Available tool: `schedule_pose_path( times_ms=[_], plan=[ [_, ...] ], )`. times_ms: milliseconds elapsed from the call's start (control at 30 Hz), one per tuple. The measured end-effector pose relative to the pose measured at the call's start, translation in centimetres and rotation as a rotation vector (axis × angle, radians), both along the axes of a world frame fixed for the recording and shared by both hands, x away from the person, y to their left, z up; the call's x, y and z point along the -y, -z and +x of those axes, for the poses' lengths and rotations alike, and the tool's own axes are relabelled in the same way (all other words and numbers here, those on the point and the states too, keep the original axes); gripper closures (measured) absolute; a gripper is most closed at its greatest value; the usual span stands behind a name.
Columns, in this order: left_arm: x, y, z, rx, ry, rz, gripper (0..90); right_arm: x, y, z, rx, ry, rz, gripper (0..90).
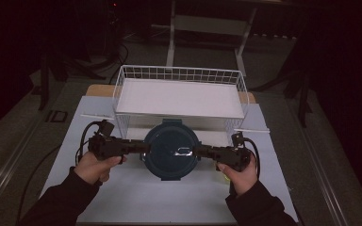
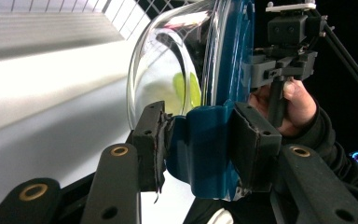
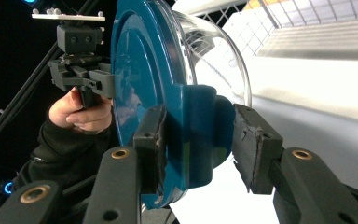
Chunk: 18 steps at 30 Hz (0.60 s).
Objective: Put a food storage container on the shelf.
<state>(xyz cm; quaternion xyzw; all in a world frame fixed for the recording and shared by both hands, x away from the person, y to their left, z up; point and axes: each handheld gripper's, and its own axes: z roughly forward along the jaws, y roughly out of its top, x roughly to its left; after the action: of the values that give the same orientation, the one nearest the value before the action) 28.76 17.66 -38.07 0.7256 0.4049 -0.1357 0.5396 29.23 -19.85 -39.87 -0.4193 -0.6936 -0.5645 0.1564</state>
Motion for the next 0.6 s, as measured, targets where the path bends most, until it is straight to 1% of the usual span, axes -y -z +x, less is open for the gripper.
schedule_pose_path(
  times_ms=[67, 100, 133, 200, 267, 300, 333, 467, 533, 600],
  plan=[
    [0.2, -0.5, 0.5, 0.007, 0.006, 0.001, 57.5, 0.2, -0.4, 0.3, 0.003, 0.01, 0.003, 57.1],
    [0.2, -0.5, 0.5, 0.007, 0.006, 0.001, 57.5, 0.2, -0.4, 0.3, 0.003, 0.01, 0.003, 57.1],
    [0.5, -1.0, 1.0, 0.01, 0.009, 0.001, 57.5, 0.4, -0.6, 0.4, 0.006, 0.012, 0.007, 57.1],
    [0.8, -1.4, 1.5, 0.015, 0.011, 0.001, 57.5, 0.7, -1.2, 0.9, 0.013, 0.023, 0.01, 57.1],
    [1.0, -2.0, 1.9, 0.021, 0.012, 0.005, 57.5, 1.0, -1.7, 1.2, 0.015, 0.034, 0.019, 57.2],
    [1.0, -2.0, 1.9, 0.021, 0.012, 0.005, 57.5, 1.0, -1.7, 1.2, 0.015, 0.034, 0.019, 57.2],
    [1.4, -2.7, 2.4, 0.03, 0.014, 0.009, 57.5, 1.4, -2.3, 1.7, 0.023, 0.045, 0.027, 57.1],
    [1.8, -3.9, 3.5, 0.039, 0.02, 0.016, 57.5, 1.7, -3.0, 2.3, 0.031, 0.054, 0.031, 57.1],
    [2.0, -4.4, 4.1, 0.045, 0.024, 0.019, 57.5, 2.0, -3.8, 3.0, 0.036, 0.062, 0.034, 57.0],
    [2.2, -4.9, 4.6, 0.051, 0.029, 0.022, 57.5, 2.1, -4.0, 3.2, 0.038, 0.067, 0.037, 57.0]
  ],
)
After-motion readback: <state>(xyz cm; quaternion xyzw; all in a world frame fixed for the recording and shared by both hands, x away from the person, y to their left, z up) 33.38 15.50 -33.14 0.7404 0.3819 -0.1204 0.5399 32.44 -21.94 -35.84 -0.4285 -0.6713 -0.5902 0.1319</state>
